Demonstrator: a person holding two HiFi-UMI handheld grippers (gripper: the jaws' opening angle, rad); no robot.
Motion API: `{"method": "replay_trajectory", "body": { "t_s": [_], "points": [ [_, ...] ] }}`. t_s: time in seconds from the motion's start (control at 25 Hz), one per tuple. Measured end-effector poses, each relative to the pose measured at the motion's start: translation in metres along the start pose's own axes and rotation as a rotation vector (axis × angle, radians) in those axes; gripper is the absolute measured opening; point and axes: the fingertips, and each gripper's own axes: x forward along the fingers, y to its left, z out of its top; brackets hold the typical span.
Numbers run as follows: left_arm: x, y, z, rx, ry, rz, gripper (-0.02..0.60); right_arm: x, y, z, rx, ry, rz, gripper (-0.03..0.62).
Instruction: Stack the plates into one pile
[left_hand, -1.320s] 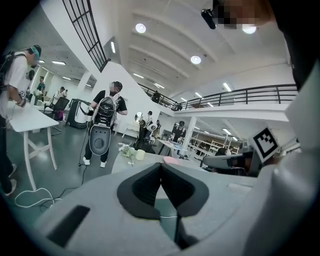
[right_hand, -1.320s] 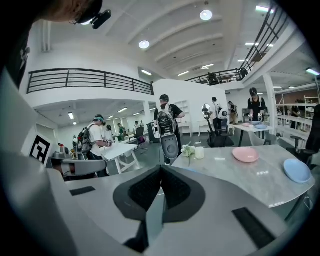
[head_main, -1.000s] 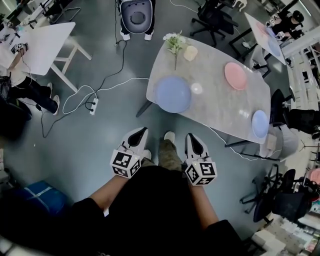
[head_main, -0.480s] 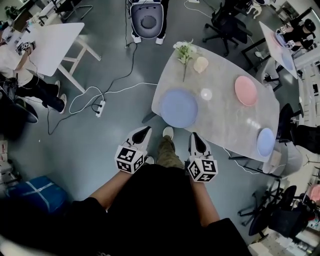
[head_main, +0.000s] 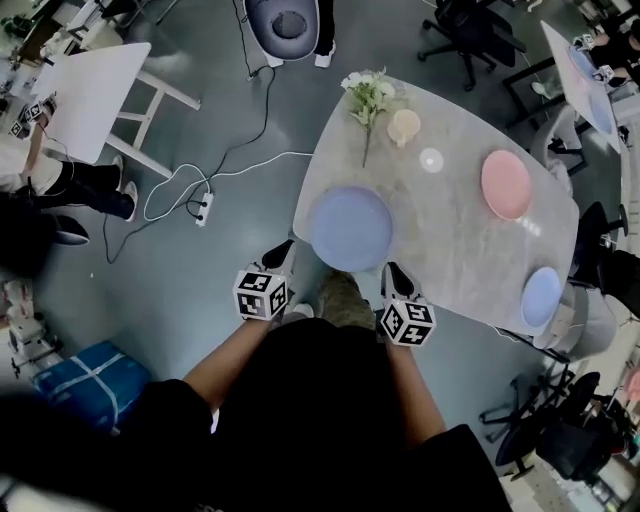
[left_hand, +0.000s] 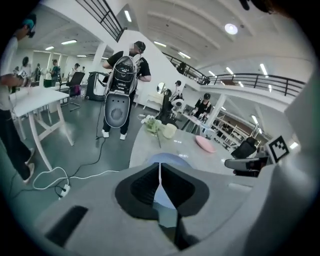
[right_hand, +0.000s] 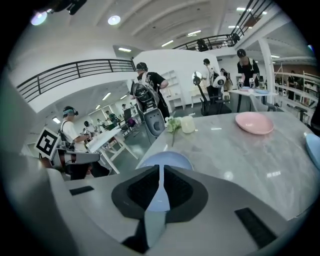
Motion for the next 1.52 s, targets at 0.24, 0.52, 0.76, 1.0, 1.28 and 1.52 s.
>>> {"method": "replay_trajectory", "body": {
  "t_s": [0.24, 0.52, 0.76, 1.0, 1.28, 1.52],
  "points": [
    [0.061, 0.013, -0.017, -0.018, 0.103, 0.034, 0.020, 0.048, -0.056, -0.020, 0.071, 0.089, -0.015, 0.015],
    [0.118, 0.032, -0.050, -0.013, 0.261, 0.085, 0.085, 0.098, -0.084, -0.050, 0.131, 0.217, 0.016, 0.091],
    [0.139, 0.050, -0.081, -0.051, 0.358, 0.149, 0.126, 0.117, -0.101, -0.070, 0.160, 0.298, -0.004, 0.091],
    [0.156, 0.053, -0.084, -0.073, 0.377, 0.151, 0.124, 0.132, -0.106, -0.072, 0.148, 0.320, 0.020, 0.091],
    [0.165, 0.054, -0.087, -0.056, 0.407, 0.166, 0.059, 0.139, -0.099, -0.077, 0.167, 0.340, 0.035, 0.052],
    [0.162, 0.053, -0.091, -0.048, 0.437, 0.144, 0.040, 0.139, -0.100, -0.079, 0.248, 0.332, 0.040, 0.041]
  ]
}}
